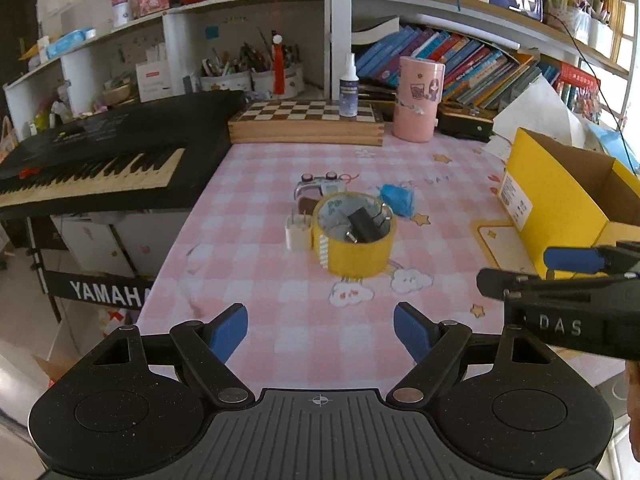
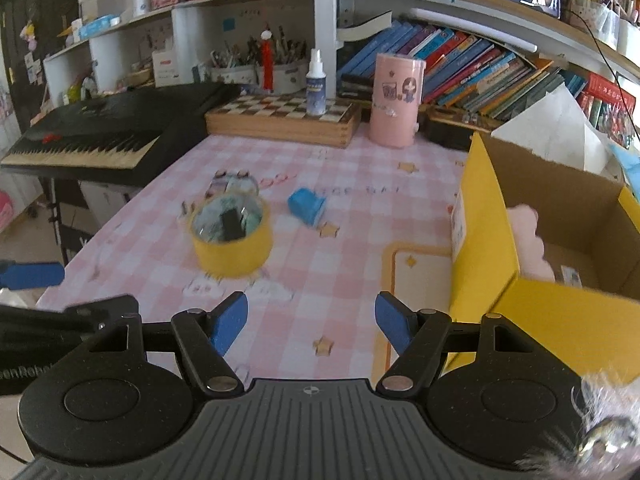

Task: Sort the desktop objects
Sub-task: 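Grasp the yellow tape roll with the left tool while the right tool approaches the blue block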

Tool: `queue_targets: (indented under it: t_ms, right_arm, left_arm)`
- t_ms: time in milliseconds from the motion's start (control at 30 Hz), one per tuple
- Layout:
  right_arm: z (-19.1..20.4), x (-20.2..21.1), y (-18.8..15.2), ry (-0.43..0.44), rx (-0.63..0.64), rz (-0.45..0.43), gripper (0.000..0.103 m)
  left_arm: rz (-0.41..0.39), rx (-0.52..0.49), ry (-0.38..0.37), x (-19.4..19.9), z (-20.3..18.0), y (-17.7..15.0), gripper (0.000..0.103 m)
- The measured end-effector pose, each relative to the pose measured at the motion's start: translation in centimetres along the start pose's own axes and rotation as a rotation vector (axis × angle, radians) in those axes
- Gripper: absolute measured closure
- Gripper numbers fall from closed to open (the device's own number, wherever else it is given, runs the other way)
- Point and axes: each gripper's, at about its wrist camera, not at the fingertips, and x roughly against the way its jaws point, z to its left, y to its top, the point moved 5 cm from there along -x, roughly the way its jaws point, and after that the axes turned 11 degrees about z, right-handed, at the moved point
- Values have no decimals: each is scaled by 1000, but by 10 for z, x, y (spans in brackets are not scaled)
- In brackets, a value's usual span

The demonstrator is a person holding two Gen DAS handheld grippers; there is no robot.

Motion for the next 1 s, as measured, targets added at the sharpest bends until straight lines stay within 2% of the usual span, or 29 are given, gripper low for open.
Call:
queue_targets:
  t_ms: [567, 733, 1000]
  right_arm:
    - [-22, -33, 60, 41, 9, -56, 33]
    - [-28, -40, 67, 35, 14, -58, 33]
    - [-37, -49, 70, 28, 18, -37, 33]
  left_arm:
    - [32, -69, 0, -71, -26, 54, 20]
    - [53, -52, -26, -93, -31, 64, 21]
    - [62, -50, -8, -119, -35, 77, 21]
